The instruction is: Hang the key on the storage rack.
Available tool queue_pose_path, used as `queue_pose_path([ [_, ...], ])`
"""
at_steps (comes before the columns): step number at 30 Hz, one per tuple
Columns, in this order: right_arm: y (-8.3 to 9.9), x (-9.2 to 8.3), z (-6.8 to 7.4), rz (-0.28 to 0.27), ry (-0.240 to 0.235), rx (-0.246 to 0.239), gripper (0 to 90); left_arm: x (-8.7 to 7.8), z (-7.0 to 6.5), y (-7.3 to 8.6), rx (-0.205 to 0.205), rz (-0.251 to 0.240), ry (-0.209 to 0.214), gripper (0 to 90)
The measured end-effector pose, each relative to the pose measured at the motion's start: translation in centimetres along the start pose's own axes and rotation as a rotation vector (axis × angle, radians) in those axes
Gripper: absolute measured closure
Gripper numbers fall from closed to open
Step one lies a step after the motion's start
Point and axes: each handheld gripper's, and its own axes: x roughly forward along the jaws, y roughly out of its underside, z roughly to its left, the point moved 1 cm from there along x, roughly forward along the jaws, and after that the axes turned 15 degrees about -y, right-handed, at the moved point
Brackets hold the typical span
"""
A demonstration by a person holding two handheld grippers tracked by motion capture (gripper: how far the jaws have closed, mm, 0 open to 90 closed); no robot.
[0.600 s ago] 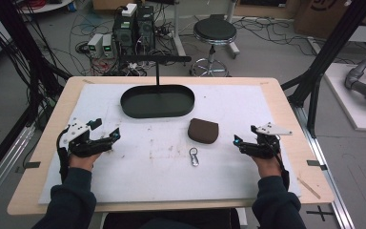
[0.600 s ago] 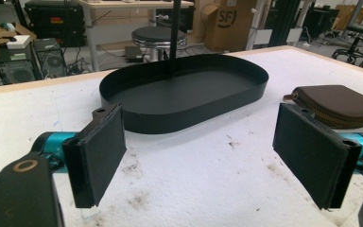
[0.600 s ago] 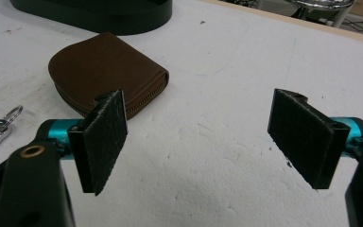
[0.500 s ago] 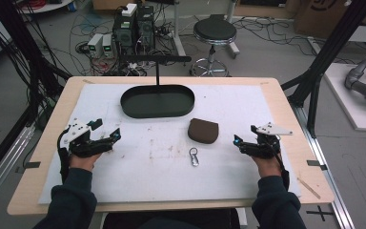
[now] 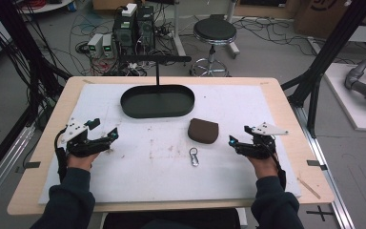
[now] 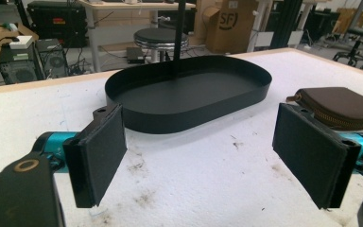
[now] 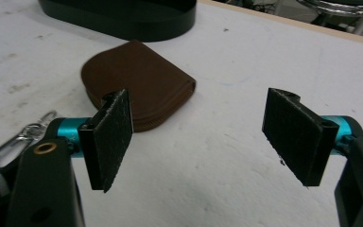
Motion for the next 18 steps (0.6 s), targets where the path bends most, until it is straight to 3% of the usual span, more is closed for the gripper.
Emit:
queue_pose_path([
  [3,-0.4,0.5,1.0,-0.01,-0.019,0.002,20.6,-0.2,0.1,0.0,-0.005,-0.002,0.0,18.1],
  [6,-0.8,1.3,2.3,-0.01,-0.074,-0.012,20.5,-0.1,0.0,0.0,-0.001,-0.001,0.003,18.3],
  [12,-1.5,4.4,4.4,0.058,-0.167,-0.063,20.6,0.1,0.0,0.2,0.006,0.011,0.01,18.5],
  [14,-1.5,5.3,4.8,0.087,-0.207,-0.04,24.3,0.1,0.0,0.2,0.01,0.018,0.012,18.5],
  [18,-1.4,6.8,5.2,0.137,-0.261,-0.039,33.5,0.1,-0.2,0.2,0.012,0.019,0.015,18.9],
])
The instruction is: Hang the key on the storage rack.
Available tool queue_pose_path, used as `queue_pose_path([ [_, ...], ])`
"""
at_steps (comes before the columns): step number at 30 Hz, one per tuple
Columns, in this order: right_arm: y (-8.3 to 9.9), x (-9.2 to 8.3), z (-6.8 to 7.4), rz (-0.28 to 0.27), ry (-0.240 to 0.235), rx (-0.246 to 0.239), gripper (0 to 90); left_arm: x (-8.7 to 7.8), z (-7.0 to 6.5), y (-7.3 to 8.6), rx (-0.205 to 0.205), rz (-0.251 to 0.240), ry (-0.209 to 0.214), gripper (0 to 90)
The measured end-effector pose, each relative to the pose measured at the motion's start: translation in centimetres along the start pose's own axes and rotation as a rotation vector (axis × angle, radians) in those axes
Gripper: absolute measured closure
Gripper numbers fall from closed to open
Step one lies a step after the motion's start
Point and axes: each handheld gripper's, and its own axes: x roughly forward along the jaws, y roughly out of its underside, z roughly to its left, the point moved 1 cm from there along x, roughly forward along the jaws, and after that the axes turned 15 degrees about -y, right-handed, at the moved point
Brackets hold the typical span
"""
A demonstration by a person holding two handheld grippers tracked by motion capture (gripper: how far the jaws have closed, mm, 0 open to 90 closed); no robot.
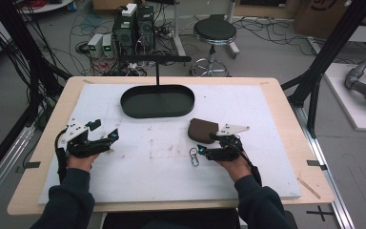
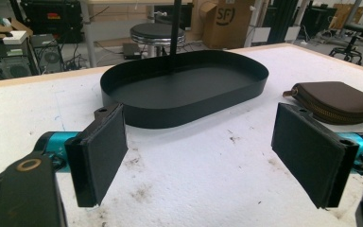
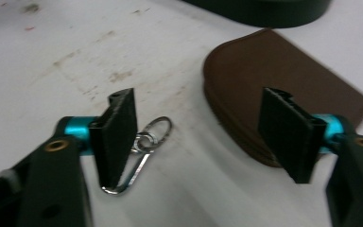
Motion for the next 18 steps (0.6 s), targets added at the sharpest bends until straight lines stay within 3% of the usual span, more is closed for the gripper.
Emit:
queue_pose_path([
  [4,-0.2,1.5,0.3,0.05,-0.072,0.007,46.4,0.0,-0.2,0.1,0.006,0.006,0.005,19.4],
  [7,0.0,2.6,0.6,0.103,-0.094,0.019,51.9,0.0,-0.2,0.1,0.004,0.007,0.005,19.8],
  [11,0.2,3.3,0.3,0.155,-0.093,0.034,59.1,0.0,-0.2,0.2,0.004,0.009,0.007,19.9],
  [18,0.3,3.2,0.5,0.184,-0.108,-0.004,75.0,0.1,-0.1,0.2,-0.002,0.014,0.002,20.0],
])
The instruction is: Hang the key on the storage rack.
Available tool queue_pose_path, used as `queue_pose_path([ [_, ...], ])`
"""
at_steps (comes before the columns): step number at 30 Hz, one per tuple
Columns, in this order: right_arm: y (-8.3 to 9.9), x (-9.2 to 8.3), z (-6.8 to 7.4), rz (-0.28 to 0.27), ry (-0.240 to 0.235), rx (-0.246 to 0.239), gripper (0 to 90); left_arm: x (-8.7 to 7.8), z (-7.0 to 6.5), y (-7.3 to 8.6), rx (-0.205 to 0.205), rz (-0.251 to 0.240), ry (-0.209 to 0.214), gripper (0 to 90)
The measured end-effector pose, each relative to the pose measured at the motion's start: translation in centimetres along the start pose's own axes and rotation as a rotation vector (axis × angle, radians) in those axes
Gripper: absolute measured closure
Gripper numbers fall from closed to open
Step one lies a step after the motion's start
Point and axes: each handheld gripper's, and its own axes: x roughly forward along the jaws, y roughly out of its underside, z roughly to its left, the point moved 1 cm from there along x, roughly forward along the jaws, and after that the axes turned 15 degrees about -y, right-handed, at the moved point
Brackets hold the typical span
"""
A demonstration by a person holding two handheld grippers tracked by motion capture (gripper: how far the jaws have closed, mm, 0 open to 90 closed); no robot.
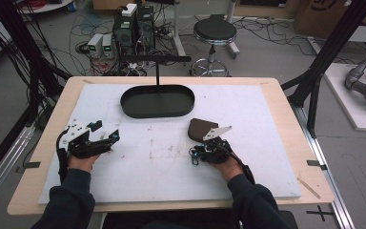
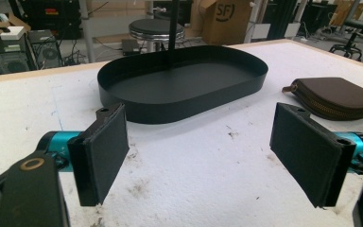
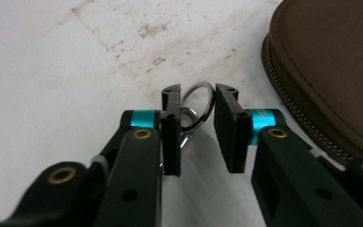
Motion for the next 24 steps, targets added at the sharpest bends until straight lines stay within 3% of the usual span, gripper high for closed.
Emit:
queue_pose_path([
  [8,0.1,0.0,0.3,0.031,0.013,-0.032,85.1,0.0,0.0,0.0,0.003,0.004,-0.001,20.4],
  [12,0.0,-0.2,0.5,0.045,0.013,-0.047,86.9,0.0,0.0,0.0,0.006,0.006,-0.001,20.4],
  [20,-0.4,-0.2,1.3,0.119,0.035,-0.127,88.7,0.0,0.0,0.1,0.007,0.01,-0.003,20.6],
  [24,-0.4,-0.2,1.2,0.133,0.059,-0.124,87.5,0.0,0.0,0.1,0.008,0.011,-0.005,20.6],
])
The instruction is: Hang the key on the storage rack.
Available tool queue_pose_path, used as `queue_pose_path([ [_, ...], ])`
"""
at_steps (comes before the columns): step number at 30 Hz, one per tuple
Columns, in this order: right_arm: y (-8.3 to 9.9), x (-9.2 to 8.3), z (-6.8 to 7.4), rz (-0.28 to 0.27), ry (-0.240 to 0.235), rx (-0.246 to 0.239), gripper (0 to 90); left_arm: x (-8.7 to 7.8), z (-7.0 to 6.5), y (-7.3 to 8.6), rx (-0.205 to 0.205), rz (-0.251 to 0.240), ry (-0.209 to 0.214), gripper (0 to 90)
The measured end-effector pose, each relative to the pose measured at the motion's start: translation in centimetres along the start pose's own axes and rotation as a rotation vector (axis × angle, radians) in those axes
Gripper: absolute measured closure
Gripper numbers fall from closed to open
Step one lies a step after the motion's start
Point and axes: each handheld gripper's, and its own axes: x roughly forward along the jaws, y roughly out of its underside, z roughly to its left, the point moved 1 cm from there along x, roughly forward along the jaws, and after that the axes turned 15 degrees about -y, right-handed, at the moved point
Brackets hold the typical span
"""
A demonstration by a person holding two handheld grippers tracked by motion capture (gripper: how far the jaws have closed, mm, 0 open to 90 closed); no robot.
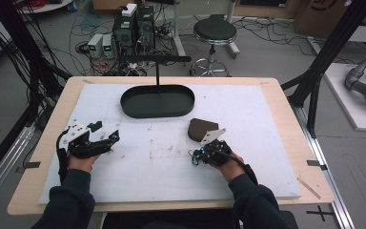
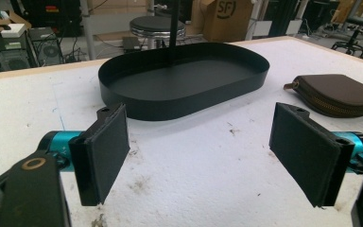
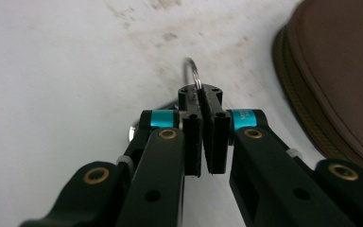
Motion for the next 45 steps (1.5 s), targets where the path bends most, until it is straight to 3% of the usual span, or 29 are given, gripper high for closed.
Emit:
queue_pose_path([
  [5,0.0,0.1,-0.1,0.017,0.003,0.007,87.6,0.0,0.1,0.0,-0.005,0.0,-0.002,20.6],
  [11,0.1,0.0,-0.2,0.017,-0.025,0.017,89.1,0.0,0.1,0.1,-0.005,0.005,-0.001,20.6],
  [14,-0.1,0.1,-0.1,0.018,-0.01,-0.003,89.9,0.1,0.1,0.1,-0.004,0.005,0.0,20.7],
  [25,-1.1,-1.4,-0.1,-0.086,0.04,-0.024,90.0,0.2,0.3,0.2,-0.006,0.011,-0.001,20.8],
  [26,-1.6,-1.9,-0.4,-0.119,0.04,-0.019,90.0,0.2,0.3,0.2,-0.012,0.008,-0.002,20.8],
  [29,-2.3,-2.4,-0.9,-0.145,0.055,-0.027,90.0,0.2,0.3,0.2,-0.014,0.007,0.0,20.8],
  [31,-3.7,-3.1,-1.7,-0.186,0.066,-0.025,90.0,0.2,0.4,0.2,-0.013,0.007,-0.002,20.9],
  [36,-6.3,-4.1,-2.7,-0.21,0.098,-0.064,90.0,0.3,0.5,0.2,-0.017,0.008,-0.001,21.0],
  [45,-10.1,-5.2,-4.5,-0.222,0.119,-0.078,90.0,0.2,0.4,0.2,-0.018,0.007,0.004,21.0],
])
